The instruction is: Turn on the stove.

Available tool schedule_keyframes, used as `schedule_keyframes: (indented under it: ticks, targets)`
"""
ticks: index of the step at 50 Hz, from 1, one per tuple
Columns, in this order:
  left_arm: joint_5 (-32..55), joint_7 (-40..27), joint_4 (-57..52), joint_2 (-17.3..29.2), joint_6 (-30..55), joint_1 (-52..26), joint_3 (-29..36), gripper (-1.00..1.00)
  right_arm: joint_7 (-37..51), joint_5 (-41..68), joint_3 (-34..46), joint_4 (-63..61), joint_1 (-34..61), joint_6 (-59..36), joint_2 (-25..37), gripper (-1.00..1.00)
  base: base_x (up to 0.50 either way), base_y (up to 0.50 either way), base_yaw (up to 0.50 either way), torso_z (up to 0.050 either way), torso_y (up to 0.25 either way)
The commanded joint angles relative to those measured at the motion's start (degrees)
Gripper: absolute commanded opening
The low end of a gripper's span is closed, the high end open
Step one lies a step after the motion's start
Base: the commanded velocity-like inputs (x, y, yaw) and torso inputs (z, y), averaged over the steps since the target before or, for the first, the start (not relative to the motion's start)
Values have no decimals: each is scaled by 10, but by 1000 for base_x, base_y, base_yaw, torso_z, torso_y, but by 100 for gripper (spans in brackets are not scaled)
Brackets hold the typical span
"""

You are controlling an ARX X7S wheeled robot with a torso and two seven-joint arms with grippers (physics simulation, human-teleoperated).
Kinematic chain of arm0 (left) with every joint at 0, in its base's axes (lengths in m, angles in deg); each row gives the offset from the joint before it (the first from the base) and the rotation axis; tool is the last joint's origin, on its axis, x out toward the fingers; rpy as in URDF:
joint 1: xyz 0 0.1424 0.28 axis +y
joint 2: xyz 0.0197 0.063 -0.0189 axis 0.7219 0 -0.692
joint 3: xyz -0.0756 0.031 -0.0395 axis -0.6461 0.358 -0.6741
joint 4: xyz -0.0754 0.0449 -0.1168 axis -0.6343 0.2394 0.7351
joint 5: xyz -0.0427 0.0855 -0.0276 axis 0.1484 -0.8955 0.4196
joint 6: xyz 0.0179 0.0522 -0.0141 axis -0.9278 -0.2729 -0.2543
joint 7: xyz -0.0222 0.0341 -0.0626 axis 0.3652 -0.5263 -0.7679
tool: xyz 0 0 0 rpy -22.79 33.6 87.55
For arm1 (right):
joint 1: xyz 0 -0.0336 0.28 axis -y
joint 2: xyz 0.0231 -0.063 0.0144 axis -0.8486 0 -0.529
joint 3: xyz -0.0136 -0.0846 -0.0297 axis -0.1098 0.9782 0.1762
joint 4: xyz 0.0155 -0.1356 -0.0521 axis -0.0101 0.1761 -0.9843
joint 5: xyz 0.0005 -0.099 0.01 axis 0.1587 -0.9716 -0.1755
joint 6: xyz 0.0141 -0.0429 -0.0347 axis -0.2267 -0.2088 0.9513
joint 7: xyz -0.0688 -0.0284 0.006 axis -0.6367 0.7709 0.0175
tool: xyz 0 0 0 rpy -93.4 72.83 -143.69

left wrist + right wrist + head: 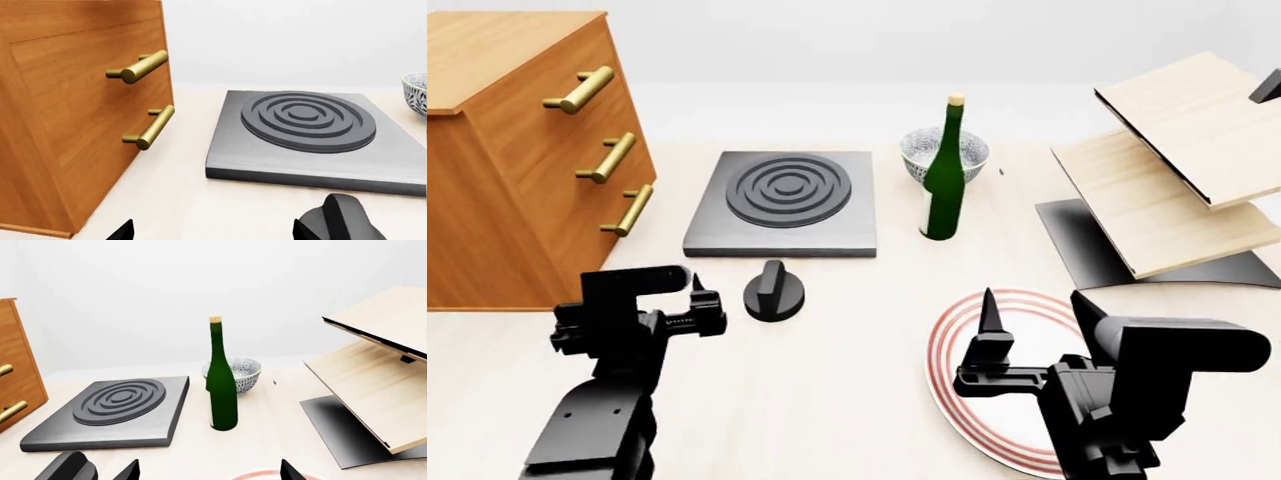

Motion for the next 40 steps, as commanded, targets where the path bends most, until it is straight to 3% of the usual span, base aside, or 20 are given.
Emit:
schedule_keyframes:
  ticks: [1,16,29,40]
  targets:
    - [-65,-11,334,1,-225,-61,10,100,3,1,5,4,-11,17,7,100,0,0,0,0,0]
    - [-81,-39,549,-15,-351,-153,36,100,8,7,10,7,-17,28,11,100,0,0,0,0,0]
    - [-76,-27,494,-32,-283,-170,45,100,10,8,16,19,-26,42,16,100,0,0,0,0,0]
    - [-91,-35,616,-68,-344,-208,81,100,13,17,11,19,-26,42,21,100,0,0,0,0,0]
